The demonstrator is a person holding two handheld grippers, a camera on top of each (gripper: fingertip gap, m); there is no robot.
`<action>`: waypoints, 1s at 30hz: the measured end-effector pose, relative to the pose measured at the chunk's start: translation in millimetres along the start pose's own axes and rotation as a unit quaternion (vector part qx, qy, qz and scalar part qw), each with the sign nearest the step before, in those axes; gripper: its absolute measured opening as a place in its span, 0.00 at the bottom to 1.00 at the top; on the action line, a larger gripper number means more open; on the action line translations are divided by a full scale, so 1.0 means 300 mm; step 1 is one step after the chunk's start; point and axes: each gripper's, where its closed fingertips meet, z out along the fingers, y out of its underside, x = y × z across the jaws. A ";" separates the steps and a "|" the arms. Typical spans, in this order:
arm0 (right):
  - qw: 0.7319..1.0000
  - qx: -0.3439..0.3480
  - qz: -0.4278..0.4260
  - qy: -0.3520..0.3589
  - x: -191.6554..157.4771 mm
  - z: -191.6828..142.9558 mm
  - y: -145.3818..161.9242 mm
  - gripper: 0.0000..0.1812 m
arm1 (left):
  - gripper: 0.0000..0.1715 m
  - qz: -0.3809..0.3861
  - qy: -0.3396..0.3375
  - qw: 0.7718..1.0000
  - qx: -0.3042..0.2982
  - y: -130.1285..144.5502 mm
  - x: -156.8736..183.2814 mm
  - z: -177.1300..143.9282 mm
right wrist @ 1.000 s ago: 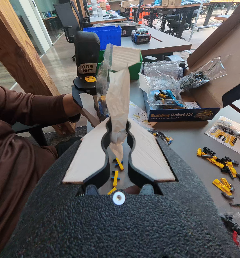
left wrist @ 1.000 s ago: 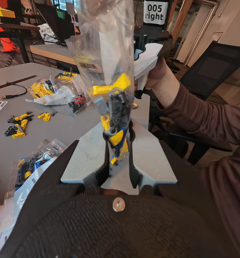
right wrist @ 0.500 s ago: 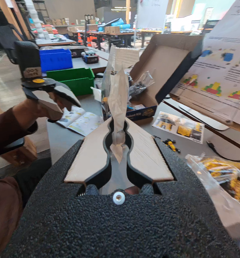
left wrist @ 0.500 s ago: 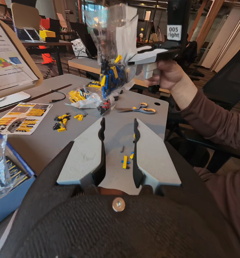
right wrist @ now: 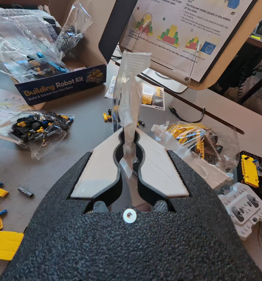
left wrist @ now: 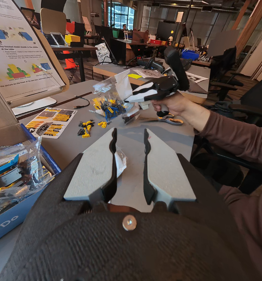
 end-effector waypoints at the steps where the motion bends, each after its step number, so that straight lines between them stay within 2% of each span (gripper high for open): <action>1: 1.000 -0.003 -0.005 0.004 -0.007 0.010 0.005 0.05 | 0.19 0.001 -0.006 1.000 -0.002 0.001 -0.008 -0.004; 8: 0.999 0.007 -0.021 0.034 -0.017 0.028 -0.008 0.05 | 0.18 -0.015 -0.024 0.999 0.014 -0.025 -0.052 -0.052; 15: 0.999 0.027 -0.002 0.047 -0.033 0.041 -0.034 0.04 | 0.19 -0.047 -0.059 0.997 -0.007 0.017 -0.135 -0.070; 20: 0.999 0.024 -0.007 0.035 -0.083 0.103 -0.036 0.05 | 0.20 -0.065 -0.063 0.996 -0.013 0.036 -0.163 -0.081; 27: 0.998 0.051 0.012 0.041 -0.072 0.200 -0.152 0.04 | 0.19 -0.057 -0.075 0.995 -0.027 0.050 -0.172 -0.082; 30: 0.999 0.027 0.004 0.028 -0.105 0.282 -0.158 0.05 | 0.20 -0.053 -0.082 0.995 -0.031 0.052 -0.179 -0.087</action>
